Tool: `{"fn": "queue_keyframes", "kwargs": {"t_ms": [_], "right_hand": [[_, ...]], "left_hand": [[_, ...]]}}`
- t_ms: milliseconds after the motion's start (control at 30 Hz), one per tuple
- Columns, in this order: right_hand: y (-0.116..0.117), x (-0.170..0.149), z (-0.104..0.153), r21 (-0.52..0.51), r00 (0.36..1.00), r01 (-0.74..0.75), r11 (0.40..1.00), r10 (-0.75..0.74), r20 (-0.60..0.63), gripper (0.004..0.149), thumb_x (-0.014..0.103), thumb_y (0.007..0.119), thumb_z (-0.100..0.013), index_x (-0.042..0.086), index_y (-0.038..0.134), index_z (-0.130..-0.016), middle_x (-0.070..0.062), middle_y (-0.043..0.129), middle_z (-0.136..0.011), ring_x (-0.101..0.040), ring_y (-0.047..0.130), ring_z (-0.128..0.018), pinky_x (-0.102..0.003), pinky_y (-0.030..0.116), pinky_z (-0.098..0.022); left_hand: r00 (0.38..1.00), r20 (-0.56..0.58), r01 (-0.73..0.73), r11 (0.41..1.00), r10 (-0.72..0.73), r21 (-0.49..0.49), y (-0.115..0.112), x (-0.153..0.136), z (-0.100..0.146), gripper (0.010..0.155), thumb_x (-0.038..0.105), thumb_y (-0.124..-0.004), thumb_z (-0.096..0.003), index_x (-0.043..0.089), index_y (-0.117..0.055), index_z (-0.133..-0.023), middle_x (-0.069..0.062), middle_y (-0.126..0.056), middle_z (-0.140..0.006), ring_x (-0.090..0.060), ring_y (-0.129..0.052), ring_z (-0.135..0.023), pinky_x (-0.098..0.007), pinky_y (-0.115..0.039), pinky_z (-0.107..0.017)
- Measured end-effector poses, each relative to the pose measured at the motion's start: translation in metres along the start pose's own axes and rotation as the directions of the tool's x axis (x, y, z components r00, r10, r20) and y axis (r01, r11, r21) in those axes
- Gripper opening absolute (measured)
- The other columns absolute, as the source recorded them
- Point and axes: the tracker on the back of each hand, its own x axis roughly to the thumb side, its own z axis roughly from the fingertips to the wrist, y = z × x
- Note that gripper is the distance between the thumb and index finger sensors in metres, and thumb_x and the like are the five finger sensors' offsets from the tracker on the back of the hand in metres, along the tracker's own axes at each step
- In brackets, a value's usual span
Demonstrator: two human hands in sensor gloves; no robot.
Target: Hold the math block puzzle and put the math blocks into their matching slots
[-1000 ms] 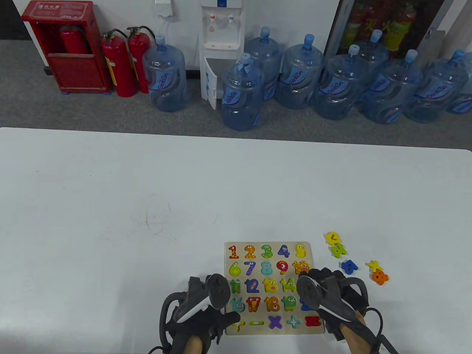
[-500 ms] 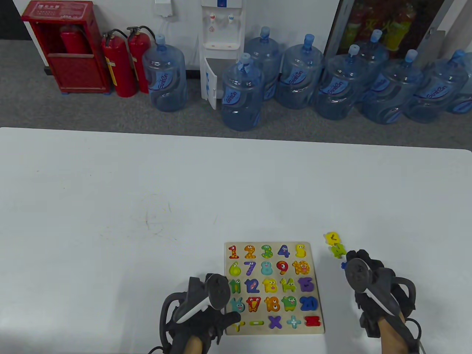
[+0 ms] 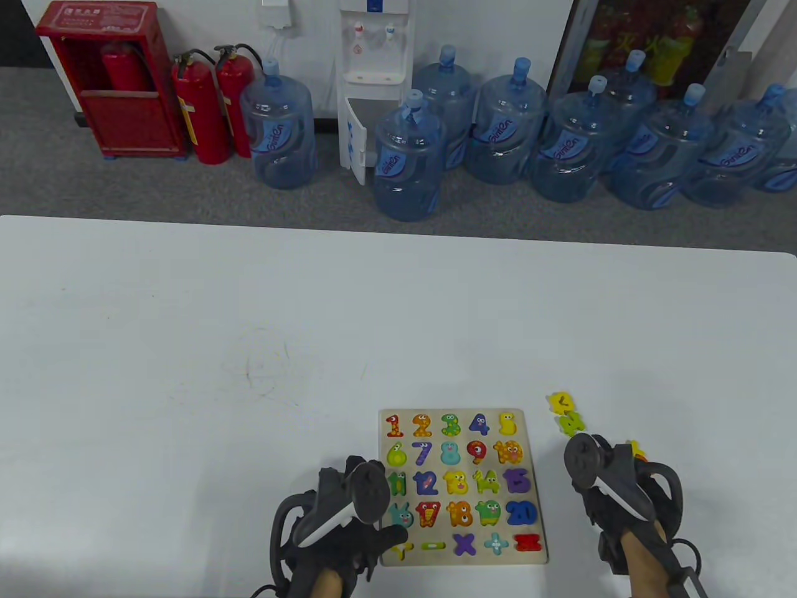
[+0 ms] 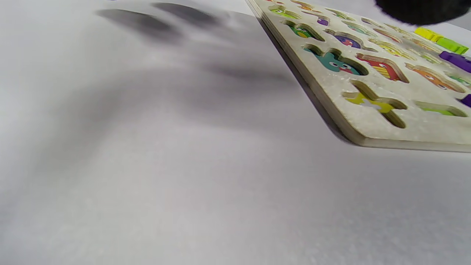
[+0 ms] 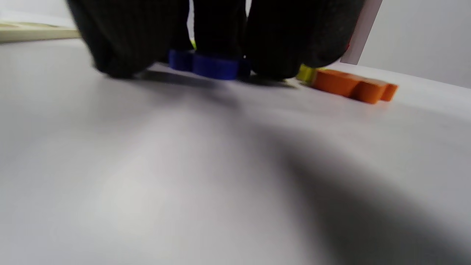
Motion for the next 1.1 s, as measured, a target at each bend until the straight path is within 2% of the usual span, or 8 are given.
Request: {"fn": "queue_keyframes", "kwargs": {"t_ms": [167,333,467,633,733,800,1000,1100], "right_hand": [[-0.003,0.005,0.005,-0.032,0.999,-0.022,0.999,0.023,0.032,0.057,0.029,0.086,-0.026,0.035,0.073,-0.081,0.005,0.073,-0.091,-0.025,0.084,-0.079,-0.040,0.074,-0.059],[-0.003,0.003,0.007,-0.017,0.999,0.008,1.000,-0.007,0.034,0.066,0.032,0.088,-0.024,0.034,0.068,-0.086,0.004,0.070,-0.095,-0.023,0.080,-0.084,-0.041,0.073,-0.061],[-0.001,0.001,0.005,-0.015,1.000,0.021,1.000,-0.021,0.016,0.062,0.032,0.086,-0.022,0.032,0.073,-0.083,0.003,0.075,-0.090,-0.021,0.082,-0.079,-0.039,0.074,-0.058],[-0.002,0.009,0.008,-0.035,0.998,-0.042,0.998,0.044,0.045,0.061,0.031,0.084,-0.023,0.028,0.074,-0.083,-0.001,0.077,-0.088,-0.021,0.086,-0.073,-0.039,0.076,-0.057],[-0.007,0.010,0.010,-0.037,0.996,0.015,0.999,-0.011,0.090,0.057,0.029,0.077,-0.026,0.027,0.075,-0.083,-0.003,0.079,-0.088,-0.023,0.088,-0.073,-0.040,0.076,-0.057],[-0.012,0.009,0.012,-0.070,0.990,0.085,0.994,-0.077,0.115,0.052,0.025,0.074,-0.028,0.027,0.080,-0.080,-0.002,0.087,-0.082,-0.021,0.094,-0.068,-0.040,0.079,-0.055],[-0.016,0.007,0.014,0.011,0.973,0.152,0.988,-0.151,0.174,0.049,0.024,0.074,-0.028,0.027,0.084,-0.076,0.000,0.093,-0.074,-0.019,0.098,-0.060,-0.039,0.081,-0.052],[-0.018,0.008,0.016,0.001,0.968,0.163,0.987,-0.160,0.196,0.049,0.024,0.076,-0.028,0.029,0.085,-0.075,0.001,0.095,-0.073,-0.018,0.099,-0.058,-0.039,0.081,-0.052]], "left_hand": [[1.000,0.008,-0.001,1.000,0.001,0.002,0.000,0.000,0.000,0.092,0.067,-0.067,-0.0350,0.031,-0.025,-0.109,0.001,-0.017,-0.115,-0.048,-0.028,-0.109,-0.069,-0.045,-0.074],[1.000,0.016,0.000,1.000,0.000,0.007,0.000,0.001,0.000,0.092,0.067,-0.067,-0.0351,0.031,-0.025,-0.109,0.001,-0.018,-0.115,-0.048,-0.028,-0.109,-0.069,-0.045,-0.074],[1.000,0.013,0.000,1.000,0.000,-0.001,-0.001,0.001,-0.001,0.092,0.067,-0.067,-0.0351,0.031,-0.025,-0.109,0.002,-0.018,-0.115,-0.048,-0.029,-0.109,-0.069,-0.045,-0.074],[1.000,0.013,-0.005,1.000,0.005,-0.001,-0.001,0.001,0.000,0.092,0.067,-0.067,-0.0351,0.031,-0.025,-0.109,0.001,-0.018,-0.115,-0.048,-0.029,-0.109,-0.069,-0.045,-0.074],[1.000,0.015,-0.005,1.000,0.005,-0.001,-0.001,0.001,-0.001,0.092,0.067,-0.067,-0.0351,0.031,-0.025,-0.109,0.001,-0.018,-0.115,-0.048,-0.029,-0.109,-0.069,-0.045,-0.074],[1.000,0.017,-0.007,1.000,0.007,-0.001,-0.001,0.001,-0.001,0.092,0.067,-0.067,-0.0352,0.031,-0.025,-0.109,0.002,-0.019,-0.116,-0.048,-0.030,-0.109,-0.069,-0.045,-0.074],[1.000,0.009,-0.014,1.000,0.014,-0.011,-0.002,-0.001,-0.002,0.092,0.067,-0.067,-0.0351,0.031,-0.025,-0.109,0.001,-0.020,-0.116,-0.048,-0.031,-0.109,-0.069,-0.046,-0.074],[1.000,0.010,-0.016,1.000,0.016,-0.009,-0.002,0.000,-0.002,0.092,0.067,-0.067,-0.0352,0.031,-0.026,-0.109,0.001,-0.020,-0.116,-0.048,-0.031,-0.109,-0.069,-0.046,-0.074]]}}
